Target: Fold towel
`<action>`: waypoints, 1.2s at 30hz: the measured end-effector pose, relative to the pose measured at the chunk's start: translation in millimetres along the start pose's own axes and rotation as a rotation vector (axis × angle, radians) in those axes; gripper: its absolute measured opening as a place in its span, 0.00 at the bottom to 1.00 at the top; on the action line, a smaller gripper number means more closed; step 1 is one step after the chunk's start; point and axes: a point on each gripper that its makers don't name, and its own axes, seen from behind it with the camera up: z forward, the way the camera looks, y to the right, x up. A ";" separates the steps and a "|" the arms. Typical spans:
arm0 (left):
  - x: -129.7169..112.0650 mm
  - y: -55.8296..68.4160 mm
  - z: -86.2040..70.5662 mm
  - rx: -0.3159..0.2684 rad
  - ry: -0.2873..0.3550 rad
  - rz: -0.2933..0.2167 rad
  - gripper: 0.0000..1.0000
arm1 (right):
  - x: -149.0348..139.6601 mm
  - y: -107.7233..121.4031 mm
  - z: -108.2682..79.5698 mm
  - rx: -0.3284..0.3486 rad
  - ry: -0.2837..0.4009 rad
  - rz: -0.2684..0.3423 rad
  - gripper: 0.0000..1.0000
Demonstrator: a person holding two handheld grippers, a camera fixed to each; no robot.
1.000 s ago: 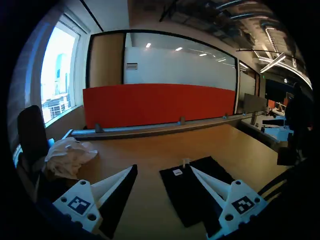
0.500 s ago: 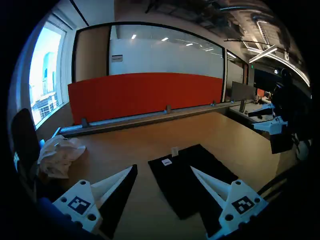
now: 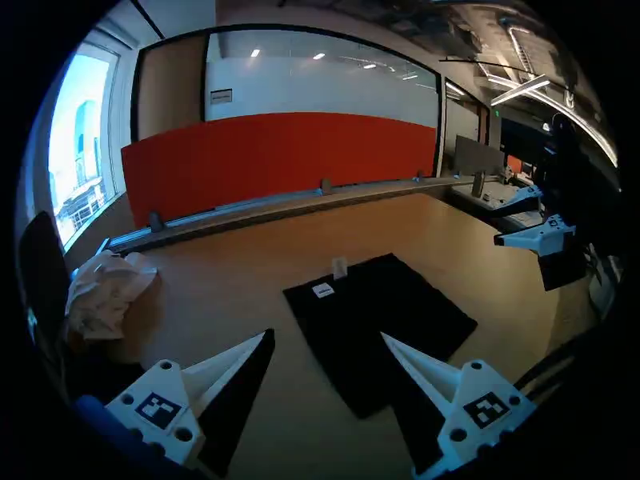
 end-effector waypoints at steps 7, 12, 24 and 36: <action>-27.2 9.5 12.7 -0.022 -0.050 0.005 0.87 | -32.3 -7.6 9.5 0.019 -0.052 0.006 1.00; -47.9 18.9 22.0 -0.043 -0.092 0.019 0.87 | -53.5 -14.6 16.6 0.035 -0.083 0.012 1.00; -89.8 38.7 44.8 -0.098 -0.183 0.050 0.87 | -98.4 -24.8 32.6 0.065 -0.151 -0.001 1.00; -129.2 48.8 59.0 -0.138 -0.279 0.079 0.87 | -141.8 -36.2 42.0 0.102 -0.231 -0.016 1.00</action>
